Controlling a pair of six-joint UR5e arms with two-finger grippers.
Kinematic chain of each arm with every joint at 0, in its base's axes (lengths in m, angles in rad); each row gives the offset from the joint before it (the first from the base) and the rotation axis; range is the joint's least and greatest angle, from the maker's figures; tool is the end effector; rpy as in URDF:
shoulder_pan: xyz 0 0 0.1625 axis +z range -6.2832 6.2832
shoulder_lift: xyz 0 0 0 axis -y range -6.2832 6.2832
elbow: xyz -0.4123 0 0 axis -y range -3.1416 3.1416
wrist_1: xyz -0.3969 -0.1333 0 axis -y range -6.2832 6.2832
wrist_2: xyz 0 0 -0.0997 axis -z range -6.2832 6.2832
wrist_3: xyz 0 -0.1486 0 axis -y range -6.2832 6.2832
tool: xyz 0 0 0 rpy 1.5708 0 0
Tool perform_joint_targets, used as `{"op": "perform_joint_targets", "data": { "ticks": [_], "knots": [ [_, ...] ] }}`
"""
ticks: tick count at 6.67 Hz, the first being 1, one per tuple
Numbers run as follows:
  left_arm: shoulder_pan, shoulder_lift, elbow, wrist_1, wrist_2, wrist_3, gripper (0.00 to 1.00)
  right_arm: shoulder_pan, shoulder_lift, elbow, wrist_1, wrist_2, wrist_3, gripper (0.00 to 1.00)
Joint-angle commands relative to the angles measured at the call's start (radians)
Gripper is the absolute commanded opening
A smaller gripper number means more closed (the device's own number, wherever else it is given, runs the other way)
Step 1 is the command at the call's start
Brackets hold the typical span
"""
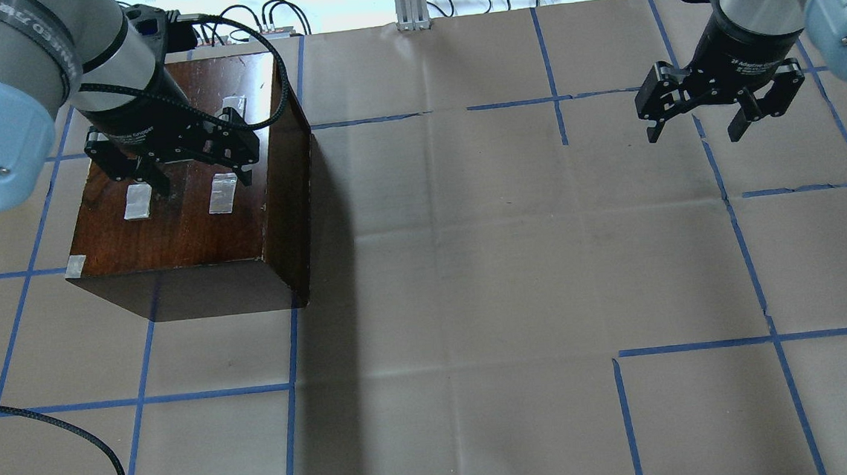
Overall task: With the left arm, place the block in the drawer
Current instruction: 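Move the left gripper off the cabinet top toward the drawer handle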
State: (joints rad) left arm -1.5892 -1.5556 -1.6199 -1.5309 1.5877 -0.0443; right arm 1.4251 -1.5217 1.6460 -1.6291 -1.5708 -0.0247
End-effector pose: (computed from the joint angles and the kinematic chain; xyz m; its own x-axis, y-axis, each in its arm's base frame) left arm -0.1398 -0.4885 0.4133 -0.9995 -0.0260 -0.0166 -0.0259 0.9996 -0.0067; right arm 0.0588 -0.5178 0.3702 -0.9927 0.1208 -0.0016 0.1204 0.9905 0.0659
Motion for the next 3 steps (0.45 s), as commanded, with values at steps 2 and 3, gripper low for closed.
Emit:
{"op": "perform_joint_targets", "data": {
  "ticks": [2, 3],
  "knots": [
    [0.000, -0.003, 0.000, 0.000, 0.000, 0.000, 0.99, 0.000, 0.000, 0.000, 0.000, 0.000, -0.001, 1.00],
    [0.000, -0.004, 0.000, 0.002, 0.000, 0.000, 0.99, 0.000, 0.000, 0.000, 0.000, 0.000, -0.001, 1.00]
  ]
}}
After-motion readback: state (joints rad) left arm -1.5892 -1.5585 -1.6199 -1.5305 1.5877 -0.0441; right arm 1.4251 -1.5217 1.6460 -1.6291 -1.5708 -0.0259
